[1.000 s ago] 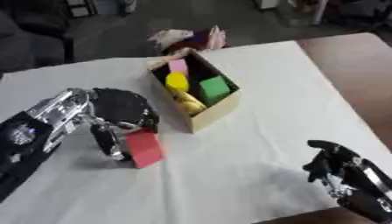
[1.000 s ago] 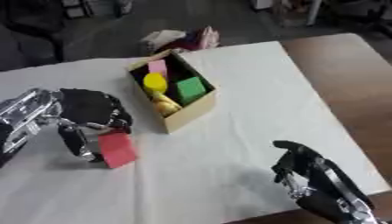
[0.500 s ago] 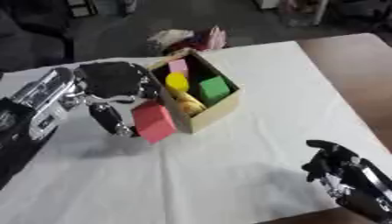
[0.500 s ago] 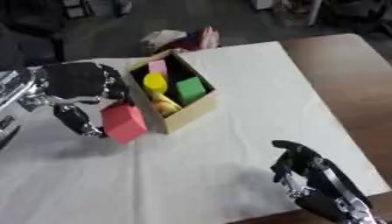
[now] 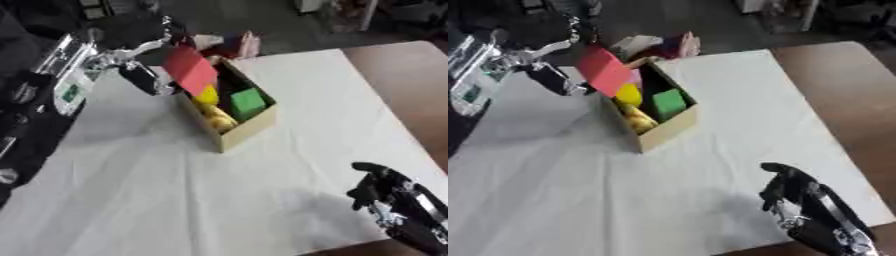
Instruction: Pick up objects on the table and place them in the box.
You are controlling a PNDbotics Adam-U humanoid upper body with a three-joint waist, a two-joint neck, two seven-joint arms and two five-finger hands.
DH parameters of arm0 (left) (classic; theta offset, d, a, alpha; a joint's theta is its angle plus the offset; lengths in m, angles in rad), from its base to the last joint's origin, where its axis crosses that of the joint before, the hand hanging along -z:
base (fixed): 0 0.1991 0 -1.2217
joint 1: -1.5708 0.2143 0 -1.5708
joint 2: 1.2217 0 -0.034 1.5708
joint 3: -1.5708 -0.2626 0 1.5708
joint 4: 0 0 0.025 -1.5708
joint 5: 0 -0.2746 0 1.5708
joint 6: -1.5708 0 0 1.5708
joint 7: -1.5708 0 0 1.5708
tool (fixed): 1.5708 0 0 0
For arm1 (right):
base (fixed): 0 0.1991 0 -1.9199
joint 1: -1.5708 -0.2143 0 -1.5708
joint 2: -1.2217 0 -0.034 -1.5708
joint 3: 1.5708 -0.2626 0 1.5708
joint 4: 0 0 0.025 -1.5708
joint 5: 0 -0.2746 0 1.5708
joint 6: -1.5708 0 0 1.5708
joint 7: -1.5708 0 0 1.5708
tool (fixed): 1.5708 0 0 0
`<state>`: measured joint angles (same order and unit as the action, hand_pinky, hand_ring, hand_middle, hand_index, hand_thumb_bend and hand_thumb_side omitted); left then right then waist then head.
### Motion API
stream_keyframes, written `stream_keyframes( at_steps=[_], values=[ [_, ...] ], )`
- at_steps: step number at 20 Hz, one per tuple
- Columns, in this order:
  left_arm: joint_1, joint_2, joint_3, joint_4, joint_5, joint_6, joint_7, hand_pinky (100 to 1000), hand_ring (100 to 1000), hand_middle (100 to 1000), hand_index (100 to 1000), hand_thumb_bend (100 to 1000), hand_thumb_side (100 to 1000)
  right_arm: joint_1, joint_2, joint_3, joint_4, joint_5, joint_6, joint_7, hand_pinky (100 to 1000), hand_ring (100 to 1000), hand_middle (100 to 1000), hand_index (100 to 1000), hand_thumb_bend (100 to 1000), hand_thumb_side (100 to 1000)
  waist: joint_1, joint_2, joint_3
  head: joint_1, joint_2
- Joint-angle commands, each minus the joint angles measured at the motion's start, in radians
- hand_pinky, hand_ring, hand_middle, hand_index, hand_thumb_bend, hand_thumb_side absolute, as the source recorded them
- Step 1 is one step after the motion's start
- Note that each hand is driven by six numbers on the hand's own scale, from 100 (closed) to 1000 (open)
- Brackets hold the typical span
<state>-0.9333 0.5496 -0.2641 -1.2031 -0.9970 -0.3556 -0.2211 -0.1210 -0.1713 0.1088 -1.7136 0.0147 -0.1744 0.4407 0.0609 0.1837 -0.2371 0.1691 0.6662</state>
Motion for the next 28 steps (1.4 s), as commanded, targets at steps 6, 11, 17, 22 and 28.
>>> stream_keyframes(
  at_steps=[6, 11, 17, 22, 28],
  values=[
    [-0.039, -0.111, 0.037, 0.219, -0.096, 0.071, 0.135, 754, 678, 675, 842, 199, 284, -0.009, 0.007, 0.008, -0.012, -0.009, 0.002, 0.01, 697, 466, 481, 852, 100, 365, -0.01, -0.017, -0.007, 0.016, -0.007],
    [-0.034, -0.116, 0.023, 0.203, -0.093, 0.09, 0.184, 762, 692, 706, 880, 318, 271, -0.01, 0.007, 0.007, -0.013, -0.009, 0.003, 0.007, 697, 466, 481, 852, 100, 364, -0.012, -0.016, -0.003, 0.01, -0.007],
    [-0.013, -0.078, 0.01, 0.126, -0.027, 0.105, 0.149, 775, 717, 758, 916, 334, 271, -0.007, 0.004, 0.002, -0.013, -0.003, 0.004, 0.002, 697, 465, 480, 851, 100, 362, -0.011, -0.016, 0.007, -0.003, -0.009],
    [0.019, -0.04, -0.002, 0.042, 0.026, 0.102, 0.098, 777, 724, 780, 928, 355, 270, -0.006, 0.002, -0.002, -0.013, 0.0, 0.004, -0.002, 697, 465, 480, 850, 100, 362, -0.01, -0.015, 0.013, -0.014, -0.012],
    [0.061, -0.002, -0.009, -0.045, 0.086, 0.118, 0.075, 771, 714, 773, 922, 345, 261, -0.004, -0.001, -0.004, -0.013, 0.003, 0.005, -0.006, 697, 465, 480, 849, 100, 363, -0.01, -0.015, 0.021, -0.019, -0.013]
  ],
)
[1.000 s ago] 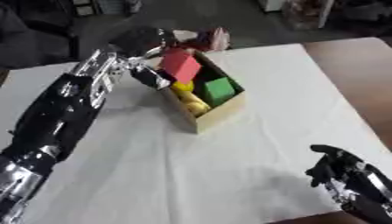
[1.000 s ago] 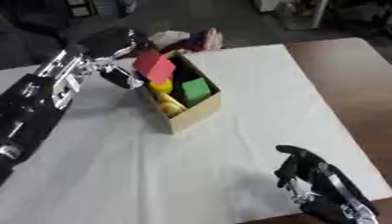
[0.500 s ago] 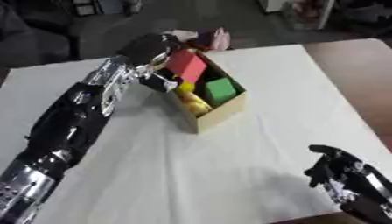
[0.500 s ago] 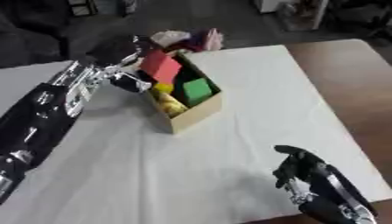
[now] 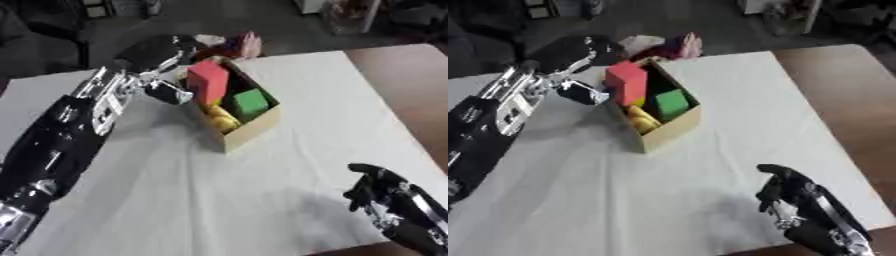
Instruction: Pick up objects on the table and place them in the box.
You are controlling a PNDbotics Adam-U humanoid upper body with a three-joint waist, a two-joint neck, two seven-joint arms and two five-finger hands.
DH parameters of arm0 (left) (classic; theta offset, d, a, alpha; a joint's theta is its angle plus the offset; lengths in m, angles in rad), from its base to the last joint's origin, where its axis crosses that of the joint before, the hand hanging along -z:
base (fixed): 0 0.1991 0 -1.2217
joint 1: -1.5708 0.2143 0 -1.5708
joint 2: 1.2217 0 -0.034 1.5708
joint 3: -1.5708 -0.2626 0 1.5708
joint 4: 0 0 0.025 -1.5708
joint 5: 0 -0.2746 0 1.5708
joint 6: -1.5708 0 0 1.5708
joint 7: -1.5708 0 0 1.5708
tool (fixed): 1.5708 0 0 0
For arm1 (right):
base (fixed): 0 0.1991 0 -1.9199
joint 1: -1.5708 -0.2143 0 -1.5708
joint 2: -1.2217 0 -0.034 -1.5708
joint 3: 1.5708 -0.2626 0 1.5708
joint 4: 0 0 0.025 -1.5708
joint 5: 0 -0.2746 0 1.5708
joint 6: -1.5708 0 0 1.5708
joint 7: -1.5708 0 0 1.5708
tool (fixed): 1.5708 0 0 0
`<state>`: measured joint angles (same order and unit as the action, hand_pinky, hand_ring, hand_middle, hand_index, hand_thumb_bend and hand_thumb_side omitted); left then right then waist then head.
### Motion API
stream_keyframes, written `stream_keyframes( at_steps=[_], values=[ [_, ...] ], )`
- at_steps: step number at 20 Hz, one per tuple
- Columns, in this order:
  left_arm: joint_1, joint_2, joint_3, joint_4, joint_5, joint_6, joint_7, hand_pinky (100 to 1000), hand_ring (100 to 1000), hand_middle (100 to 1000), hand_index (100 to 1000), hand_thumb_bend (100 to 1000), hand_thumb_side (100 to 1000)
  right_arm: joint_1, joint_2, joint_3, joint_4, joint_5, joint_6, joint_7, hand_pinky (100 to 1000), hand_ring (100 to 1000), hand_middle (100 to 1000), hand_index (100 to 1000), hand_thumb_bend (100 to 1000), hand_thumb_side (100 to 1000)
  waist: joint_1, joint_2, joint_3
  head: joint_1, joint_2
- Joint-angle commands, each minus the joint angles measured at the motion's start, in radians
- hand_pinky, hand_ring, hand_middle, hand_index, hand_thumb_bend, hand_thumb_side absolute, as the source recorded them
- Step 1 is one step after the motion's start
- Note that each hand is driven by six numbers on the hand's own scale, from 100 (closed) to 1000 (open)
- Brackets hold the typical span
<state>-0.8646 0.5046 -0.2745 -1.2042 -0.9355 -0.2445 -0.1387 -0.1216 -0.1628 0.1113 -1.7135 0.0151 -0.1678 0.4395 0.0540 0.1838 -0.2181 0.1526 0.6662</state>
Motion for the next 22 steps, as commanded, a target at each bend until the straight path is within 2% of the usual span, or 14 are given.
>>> stream_keyframes(
  at_steps=[1, 5, 9, 10, 13, 14, 16, 19, 22],
  values=[
    [-0.005, 0.045, 0.001, -0.049, 0.03, 0.011, -0.01, 770, 711, 769, 920, 338, 260, -0.003, -0.011, -0.007, -0.013, 0.003, -0.002, -0.006, 697, 465, 480, 849, 100, 363, -0.003, -0.015, 0.004, -0.002, -0.013],
    [0.011, 0.054, 0.003, -0.068, 0.055, 0.019, -0.005, 766, 698, 752, 911, 287, 240, -0.004, -0.009, -0.004, -0.013, 0.002, -0.003, -0.003, 696, 465, 480, 849, 100, 362, -0.005, -0.016, 0.005, -0.005, -0.019],
    [0.068, 0.099, 0.02, -0.172, 0.15, 0.038, 0.019, 761, 676, 724, 898, 174, 208, -0.003, -0.01, -0.01, -0.014, 0.003, -0.001, -0.008, 696, 465, 480, 849, 100, 365, -0.001, -0.015, 0.009, -0.01, -0.022],
    [0.094, 0.116, 0.028, -0.215, 0.191, 0.047, 0.027, 758, 663, 709, 890, 100, 194, -0.003, -0.01, -0.012, -0.015, 0.004, -0.001, -0.009, 696, 465, 480, 849, 100, 364, 0.001, -0.014, 0.011, -0.013, -0.022],
    [0.195, 0.162, 0.062, -0.366, 0.345, 0.091, 0.05, 755, 649, 690, 875, 100, 202, -0.005, -0.011, -0.016, -0.017, 0.005, -0.001, -0.013, 696, 465, 480, 849, 100, 364, 0.003, -0.013, 0.016, -0.021, -0.025],
    [0.238, 0.168, 0.079, -0.422, 0.405, 0.107, 0.06, 754, 640, 676, 864, 100, 249, -0.005, -0.012, -0.018, -0.017, 0.006, -0.001, -0.015, 696, 465, 480, 849, 100, 362, 0.004, -0.013, 0.02, -0.024, -0.025],
    [0.335, 0.167, 0.12, -0.542, 0.532, 0.139, 0.085, 754, 633, 663, 853, 100, 286, -0.004, -0.014, -0.022, -0.017, 0.007, -0.001, -0.019, 696, 465, 480, 849, 100, 361, 0.004, -0.013, 0.027, -0.026, -0.025],
    [0.479, 0.131, 0.177, -0.692, 0.676, 0.172, 0.119, 756, 631, 653, 843, 100, 334, 0.0, -0.018, -0.029, -0.017, 0.009, -0.002, -0.025, 696, 465, 480, 849, 100, 359, 0.005, -0.016, 0.038, -0.027, -0.022],
    [0.606, 0.069, 0.22, -0.779, 0.753, 0.178, 0.136, 753, 629, 645, 836, 100, 409, 0.007, -0.02, -0.035, -0.016, 0.011, -0.002, -0.032, 696, 465, 480, 850, 100, 364, 0.005, -0.019, 0.047, -0.026, -0.016]
  ],
)
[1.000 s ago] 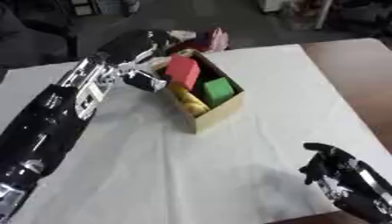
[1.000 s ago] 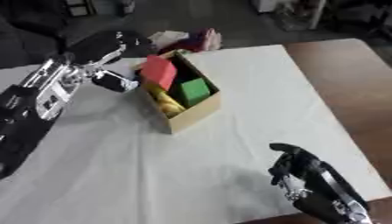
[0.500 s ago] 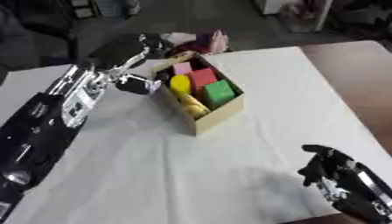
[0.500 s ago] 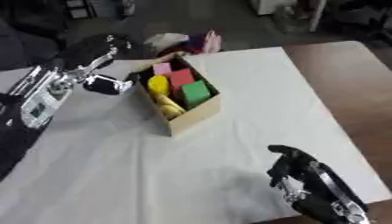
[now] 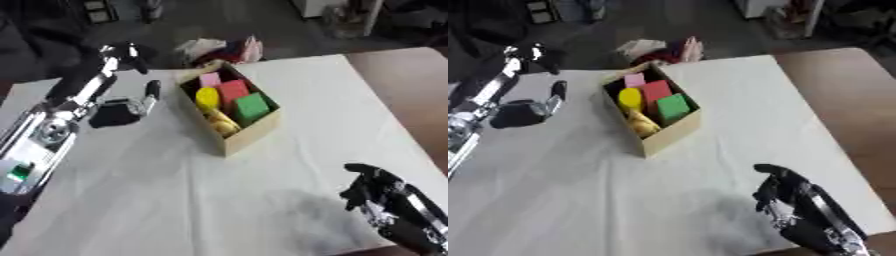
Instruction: Pick up objects on the table and place them in the box.
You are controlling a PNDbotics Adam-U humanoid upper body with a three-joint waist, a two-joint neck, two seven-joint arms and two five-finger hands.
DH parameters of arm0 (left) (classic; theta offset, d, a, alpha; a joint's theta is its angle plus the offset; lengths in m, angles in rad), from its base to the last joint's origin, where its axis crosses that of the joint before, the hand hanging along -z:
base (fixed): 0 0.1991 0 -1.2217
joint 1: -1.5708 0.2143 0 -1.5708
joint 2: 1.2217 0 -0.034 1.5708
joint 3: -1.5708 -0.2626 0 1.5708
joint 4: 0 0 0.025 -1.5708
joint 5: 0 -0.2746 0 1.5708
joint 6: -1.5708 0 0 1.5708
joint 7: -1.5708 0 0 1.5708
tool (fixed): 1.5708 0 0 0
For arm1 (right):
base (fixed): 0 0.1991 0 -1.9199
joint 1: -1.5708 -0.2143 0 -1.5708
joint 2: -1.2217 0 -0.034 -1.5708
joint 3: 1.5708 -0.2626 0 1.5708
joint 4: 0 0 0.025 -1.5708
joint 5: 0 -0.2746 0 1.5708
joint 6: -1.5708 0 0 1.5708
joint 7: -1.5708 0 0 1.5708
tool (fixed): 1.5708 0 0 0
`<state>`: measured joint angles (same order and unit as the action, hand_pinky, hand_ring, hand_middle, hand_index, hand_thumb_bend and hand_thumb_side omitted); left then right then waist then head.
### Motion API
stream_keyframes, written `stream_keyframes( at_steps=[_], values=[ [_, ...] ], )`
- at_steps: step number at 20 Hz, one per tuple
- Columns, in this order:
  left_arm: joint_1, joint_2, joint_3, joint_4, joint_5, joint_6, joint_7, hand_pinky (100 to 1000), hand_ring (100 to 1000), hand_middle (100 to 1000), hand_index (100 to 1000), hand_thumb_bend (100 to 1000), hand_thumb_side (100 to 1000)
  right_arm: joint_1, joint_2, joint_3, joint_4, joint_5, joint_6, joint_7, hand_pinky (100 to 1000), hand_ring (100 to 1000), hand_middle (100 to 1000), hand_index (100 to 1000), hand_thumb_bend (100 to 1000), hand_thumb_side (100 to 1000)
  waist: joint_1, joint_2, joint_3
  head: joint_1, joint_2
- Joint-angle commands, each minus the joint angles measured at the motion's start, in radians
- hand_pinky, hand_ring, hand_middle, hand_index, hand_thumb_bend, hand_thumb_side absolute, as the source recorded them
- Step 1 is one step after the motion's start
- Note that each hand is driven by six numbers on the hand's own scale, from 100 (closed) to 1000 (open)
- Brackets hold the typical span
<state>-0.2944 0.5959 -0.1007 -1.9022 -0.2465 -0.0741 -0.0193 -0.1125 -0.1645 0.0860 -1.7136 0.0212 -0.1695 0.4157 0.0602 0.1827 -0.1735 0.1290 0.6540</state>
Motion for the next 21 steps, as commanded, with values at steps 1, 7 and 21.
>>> stream_keyframes(
  at_steps=[1, 7, 21],
  values=[
    [0.07, -0.045, 0.059, -0.089, 0.077, 0.006, 0.022, 752, 628, 644, 835, 100, 419, 0.0, -0.018, -0.012, -0.015, 0.006, 0.0, -0.01, 696, 465, 480, 849, 100, 363, -0.001, -0.019, 0.005, -0.001, 0.0],
    [0.174, -0.173, 0.099, -0.098, 0.103, -0.01, 0.049, 745, 623, 635, 825, 100, 493, 0.015, -0.016, -0.017, -0.013, 0.007, 0.003, -0.018, 696, 466, 480, 849, 100, 373, -0.003, -0.029, 0.015, 0.02, 0.027],
    [0.222, -0.307, 0.114, -0.097, 0.121, 0.032, 0.058, 745, 627, 635, 820, 100, 582, 0.021, -0.014, -0.021, -0.013, 0.007, 0.005, -0.022, 696, 466, 480, 849, 100, 377, -0.005, -0.031, 0.035, 0.043, 0.045]
  ],
)
